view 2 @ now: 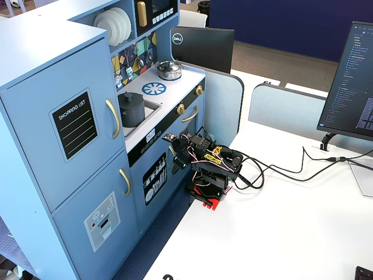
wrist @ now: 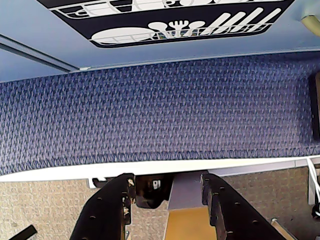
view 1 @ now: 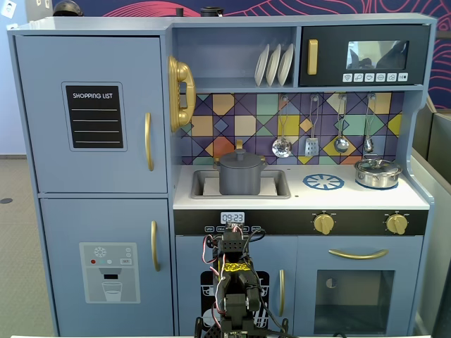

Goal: Take off the lid from the gray recipient and place it on the counter

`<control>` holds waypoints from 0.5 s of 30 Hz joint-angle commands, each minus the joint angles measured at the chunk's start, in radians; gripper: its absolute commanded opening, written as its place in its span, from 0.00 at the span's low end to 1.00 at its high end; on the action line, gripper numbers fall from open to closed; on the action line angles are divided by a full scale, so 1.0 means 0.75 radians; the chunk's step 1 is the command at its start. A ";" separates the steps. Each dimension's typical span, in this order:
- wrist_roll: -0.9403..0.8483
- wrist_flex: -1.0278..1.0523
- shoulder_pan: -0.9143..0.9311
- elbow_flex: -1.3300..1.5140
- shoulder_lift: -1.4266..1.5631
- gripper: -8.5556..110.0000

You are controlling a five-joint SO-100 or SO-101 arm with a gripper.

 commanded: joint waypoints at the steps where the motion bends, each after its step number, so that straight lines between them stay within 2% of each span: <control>1: -0.006 0.243 0.155 0.000 -0.008 0.07; 15: -0.047 0.254 0.119 -0.090 -0.010 0.07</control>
